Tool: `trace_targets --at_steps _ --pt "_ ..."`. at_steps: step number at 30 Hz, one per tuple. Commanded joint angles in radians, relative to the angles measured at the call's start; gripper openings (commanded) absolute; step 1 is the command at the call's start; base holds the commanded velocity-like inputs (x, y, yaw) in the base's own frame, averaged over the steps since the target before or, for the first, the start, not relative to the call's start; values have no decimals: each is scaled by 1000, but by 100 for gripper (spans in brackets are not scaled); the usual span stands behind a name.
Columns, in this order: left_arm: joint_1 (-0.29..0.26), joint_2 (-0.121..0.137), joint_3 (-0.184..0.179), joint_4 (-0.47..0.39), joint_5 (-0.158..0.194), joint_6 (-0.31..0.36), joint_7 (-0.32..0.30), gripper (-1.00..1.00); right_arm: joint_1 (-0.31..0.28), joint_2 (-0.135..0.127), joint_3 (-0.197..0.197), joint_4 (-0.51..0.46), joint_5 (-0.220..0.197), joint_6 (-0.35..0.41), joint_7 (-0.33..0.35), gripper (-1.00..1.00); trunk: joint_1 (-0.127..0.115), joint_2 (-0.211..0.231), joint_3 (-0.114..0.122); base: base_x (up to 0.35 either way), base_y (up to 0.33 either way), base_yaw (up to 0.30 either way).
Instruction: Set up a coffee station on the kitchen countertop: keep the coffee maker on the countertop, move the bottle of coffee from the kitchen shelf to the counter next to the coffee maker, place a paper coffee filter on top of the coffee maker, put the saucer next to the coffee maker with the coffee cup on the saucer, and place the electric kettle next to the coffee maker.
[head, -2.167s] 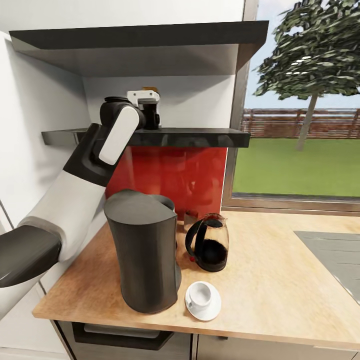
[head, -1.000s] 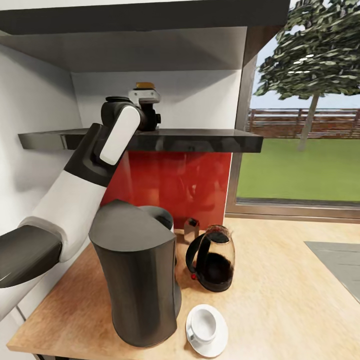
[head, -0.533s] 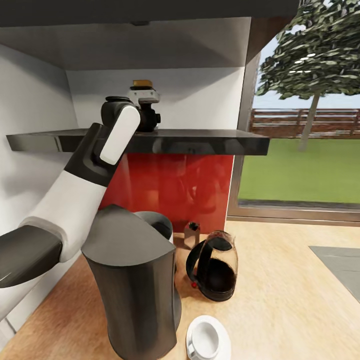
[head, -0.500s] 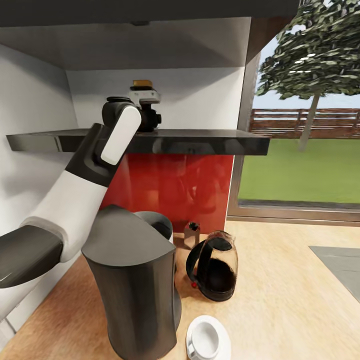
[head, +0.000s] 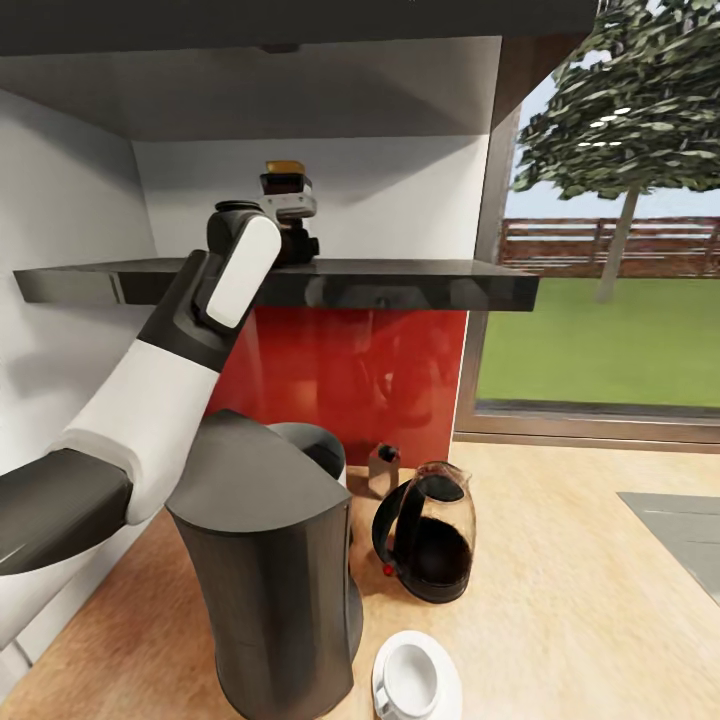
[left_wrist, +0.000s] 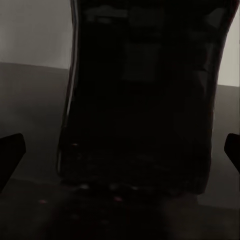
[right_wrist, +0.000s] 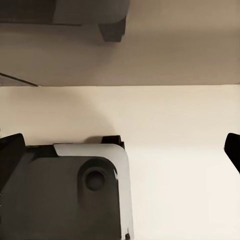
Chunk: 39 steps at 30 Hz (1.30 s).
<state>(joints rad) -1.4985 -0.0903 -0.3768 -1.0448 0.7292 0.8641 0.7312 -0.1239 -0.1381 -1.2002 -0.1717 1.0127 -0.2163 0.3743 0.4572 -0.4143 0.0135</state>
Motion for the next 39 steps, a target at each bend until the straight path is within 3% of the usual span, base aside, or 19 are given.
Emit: trace_targets --at_steps 1,31,32,39 --pt "0 1 0 8 15 4 17 100 0 0 -9 3 8 -3 5 100 1 0 -1 0 0 0" --pt "0 -6 -9 -37 16 6 17 100 0 0 -9 11 9 -3 5 100 1 0 -1 44 0 0" --pt "0 -6 -10 -38 16 5 18 -100 0 0 -9 11 9 -3 5 100 1 0 -1 0 0 0" --pt "0 -5 -17 -41 16 6 19 -100 0 0 -9 11 9 -3 5 100 1 0 -1 0 0 0"
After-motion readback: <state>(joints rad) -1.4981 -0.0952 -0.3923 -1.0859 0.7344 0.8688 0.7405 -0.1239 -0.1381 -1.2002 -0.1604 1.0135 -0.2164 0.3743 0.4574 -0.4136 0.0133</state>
